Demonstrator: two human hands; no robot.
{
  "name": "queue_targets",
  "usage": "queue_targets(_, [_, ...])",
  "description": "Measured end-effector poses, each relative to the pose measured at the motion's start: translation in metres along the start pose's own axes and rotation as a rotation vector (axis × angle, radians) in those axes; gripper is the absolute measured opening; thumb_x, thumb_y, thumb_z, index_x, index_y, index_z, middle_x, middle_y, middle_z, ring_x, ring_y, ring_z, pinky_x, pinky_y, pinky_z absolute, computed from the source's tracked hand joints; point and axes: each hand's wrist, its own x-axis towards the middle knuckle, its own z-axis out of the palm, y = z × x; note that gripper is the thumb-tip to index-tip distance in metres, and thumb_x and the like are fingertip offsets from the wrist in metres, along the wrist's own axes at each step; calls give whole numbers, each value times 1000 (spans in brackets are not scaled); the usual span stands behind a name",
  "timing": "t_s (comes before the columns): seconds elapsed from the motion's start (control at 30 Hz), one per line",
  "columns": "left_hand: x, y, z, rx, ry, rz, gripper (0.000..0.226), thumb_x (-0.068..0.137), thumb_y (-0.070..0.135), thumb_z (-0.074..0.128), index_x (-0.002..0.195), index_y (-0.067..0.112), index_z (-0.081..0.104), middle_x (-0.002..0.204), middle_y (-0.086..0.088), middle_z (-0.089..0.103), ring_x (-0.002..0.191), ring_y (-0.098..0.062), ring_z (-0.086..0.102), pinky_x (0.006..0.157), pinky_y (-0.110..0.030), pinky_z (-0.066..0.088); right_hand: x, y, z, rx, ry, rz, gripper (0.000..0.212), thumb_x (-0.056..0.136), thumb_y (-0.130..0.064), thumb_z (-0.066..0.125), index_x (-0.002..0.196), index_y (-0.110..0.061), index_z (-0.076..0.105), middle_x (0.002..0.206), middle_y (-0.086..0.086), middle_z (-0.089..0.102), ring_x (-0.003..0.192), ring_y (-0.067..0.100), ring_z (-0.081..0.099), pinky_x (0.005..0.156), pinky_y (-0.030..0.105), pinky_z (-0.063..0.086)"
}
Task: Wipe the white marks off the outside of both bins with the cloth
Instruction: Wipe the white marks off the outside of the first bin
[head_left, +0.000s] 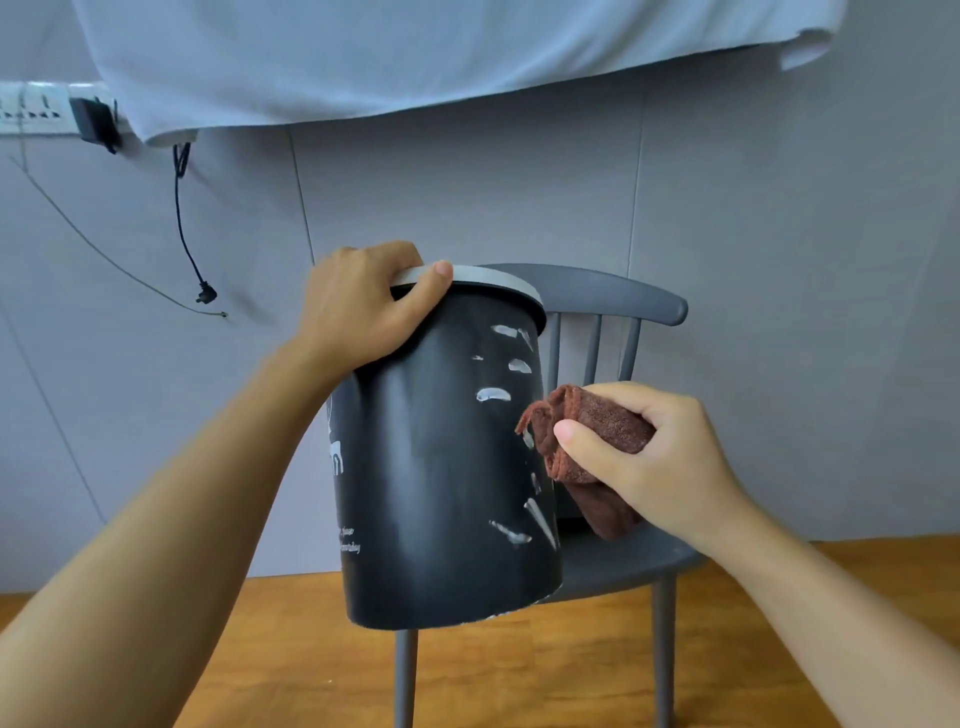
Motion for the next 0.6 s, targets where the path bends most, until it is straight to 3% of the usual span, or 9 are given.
queue_targets(0.17, [-6, 11, 6, -124, 57, 52, 47, 94, 53, 53, 72, 13, 61, 53, -3, 50, 52, -28, 49, 52, -37, 41, 10, -3, -4, -56, 76, -52, 21, 87, -36, 80, 105, -25, 82, 92, -12, 77, 90, 8, 73, 73, 23, 61])
queue_targets(0.27, [-8, 21, 11, -172, 56, 99, 41, 96, 43, 55, 75, 10, 62, 54, -1, 50, 51, -26, 48, 52, -35, 39, 17, -5, -14, 41, 150, -34, 6, 89, -32, 79, 94, -29, 81, 84, -8, 78, 80, 13, 75, 69, 30, 63])
queue_targets(0.37, [-5, 25, 9, -214, -20, 151, 37, 96, 32, 47, 71, 6, 56, 55, -3, 45, 54, -28, 45, 52, -39, 38, 23, -3, -26, 71, 260, -18, 3, 90, -33, 78, 90, -34, 80, 82, -9, 78, 77, 12, 75, 65, 27, 62])
queue_targets(0.47, [7, 25, 0, -186, -116, 84, 27, 80, 26, 35, 66, 7, 49, 55, -10, 41, 57, -34, 42, 54, -44, 38, 24, 2, -33, 71, 290, 7, 4, 91, -36, 77, 91, -34, 80, 83, -9, 78, 79, 11, 76, 66, 28, 63])
queue_targets(0.53, [10, 29, -2, -143, -139, 66, 28, 77, 27, 33, 70, 11, 53, 55, -9, 45, 59, -33, 46, 56, -42, 40, 23, 3, -31, 34, 276, 15, 9, 90, -40, 76, 91, -32, 80, 83, -9, 78, 80, 12, 75, 66, 34, 65])
queue_targets(0.6, [9, 37, 2, -20, -124, 80, 39, 88, 42, 30, 71, 14, 52, 54, -5, 47, 57, -27, 47, 54, -37, 37, 23, 3, -27, 11, 260, 19, 12, 88, -42, 76, 91, -31, 80, 82, -8, 77, 80, 14, 74, 67, 41, 64])
